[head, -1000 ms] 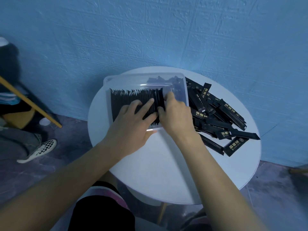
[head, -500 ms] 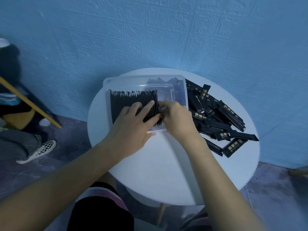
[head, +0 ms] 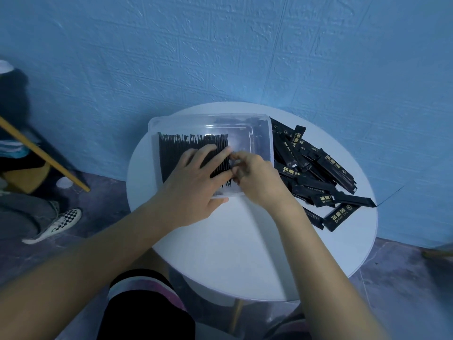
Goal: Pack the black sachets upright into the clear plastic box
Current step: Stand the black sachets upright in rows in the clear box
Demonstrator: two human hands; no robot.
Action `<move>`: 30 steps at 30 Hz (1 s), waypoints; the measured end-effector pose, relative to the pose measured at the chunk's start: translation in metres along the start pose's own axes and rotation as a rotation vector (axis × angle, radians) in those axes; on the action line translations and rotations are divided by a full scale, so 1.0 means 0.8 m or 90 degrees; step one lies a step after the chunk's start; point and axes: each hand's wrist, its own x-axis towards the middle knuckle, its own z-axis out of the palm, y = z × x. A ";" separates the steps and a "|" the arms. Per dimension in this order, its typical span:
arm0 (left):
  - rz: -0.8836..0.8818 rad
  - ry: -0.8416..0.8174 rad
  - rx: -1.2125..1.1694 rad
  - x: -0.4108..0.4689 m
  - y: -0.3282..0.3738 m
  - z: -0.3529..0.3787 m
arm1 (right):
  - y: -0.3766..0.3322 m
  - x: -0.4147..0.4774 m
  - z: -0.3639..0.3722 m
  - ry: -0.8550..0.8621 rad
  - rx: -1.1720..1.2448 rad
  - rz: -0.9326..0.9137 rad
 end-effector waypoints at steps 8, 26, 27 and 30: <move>0.000 -0.003 -0.041 0.000 -0.007 0.005 | 0.027 -0.044 -0.021 0.088 0.120 -0.085; -0.004 -0.026 -0.074 0.001 -0.007 0.006 | 0.157 -0.146 -0.028 0.256 -0.176 0.050; -0.004 -0.027 -0.075 0.001 -0.006 0.005 | 0.152 -0.146 -0.025 0.250 -0.178 0.038; -0.006 -0.027 -0.075 0.001 -0.006 0.005 | 0.140 -0.145 -0.022 0.225 -0.144 -0.011</move>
